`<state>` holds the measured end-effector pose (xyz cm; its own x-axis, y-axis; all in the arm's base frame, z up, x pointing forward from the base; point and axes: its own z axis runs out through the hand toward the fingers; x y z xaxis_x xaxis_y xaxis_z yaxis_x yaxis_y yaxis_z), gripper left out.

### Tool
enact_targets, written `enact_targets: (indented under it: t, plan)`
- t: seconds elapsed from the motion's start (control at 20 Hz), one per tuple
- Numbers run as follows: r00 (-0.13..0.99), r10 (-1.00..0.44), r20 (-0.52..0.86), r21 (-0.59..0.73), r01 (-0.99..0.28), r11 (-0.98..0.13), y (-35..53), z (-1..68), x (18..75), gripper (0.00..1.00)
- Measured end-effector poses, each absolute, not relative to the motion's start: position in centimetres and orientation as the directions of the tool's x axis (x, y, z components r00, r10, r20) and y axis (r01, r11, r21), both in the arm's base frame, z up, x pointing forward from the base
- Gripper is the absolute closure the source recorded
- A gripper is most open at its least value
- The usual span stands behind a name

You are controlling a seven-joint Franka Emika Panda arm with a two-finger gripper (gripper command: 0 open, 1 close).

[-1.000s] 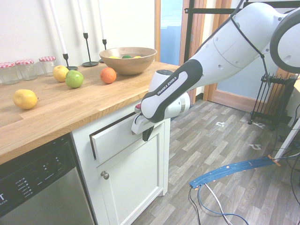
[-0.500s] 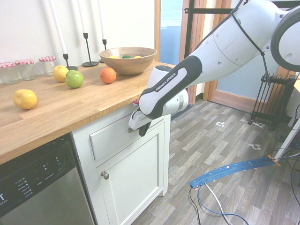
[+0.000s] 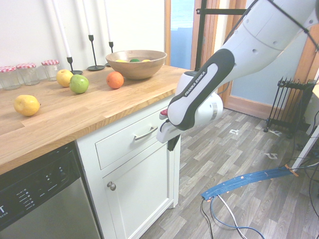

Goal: Close the drawer

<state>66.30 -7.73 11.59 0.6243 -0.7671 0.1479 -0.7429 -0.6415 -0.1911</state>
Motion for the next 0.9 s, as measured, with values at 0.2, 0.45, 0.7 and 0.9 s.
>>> enact_targets:
  t: [0.2, 0.45, 0.7, 0.9]
  plan:
    - [0.633, -0.770, 0.085, -0.144, -0.756, -0.638, -8.9, 13.3, 61.7, 1.00]
    - [0.637, -0.769, 0.044, -0.116, -0.762, -0.638, -9.1, 17.2, 55.5, 1.00]
    - [0.646, -0.762, 0.051, -0.121, -0.753, -0.646, -8.2, 21.2, 48.9, 0.00]
    - [0.655, -0.753, 0.061, -0.122, -0.744, -0.657, -7.8, 23.2, 44.5, 0.00]
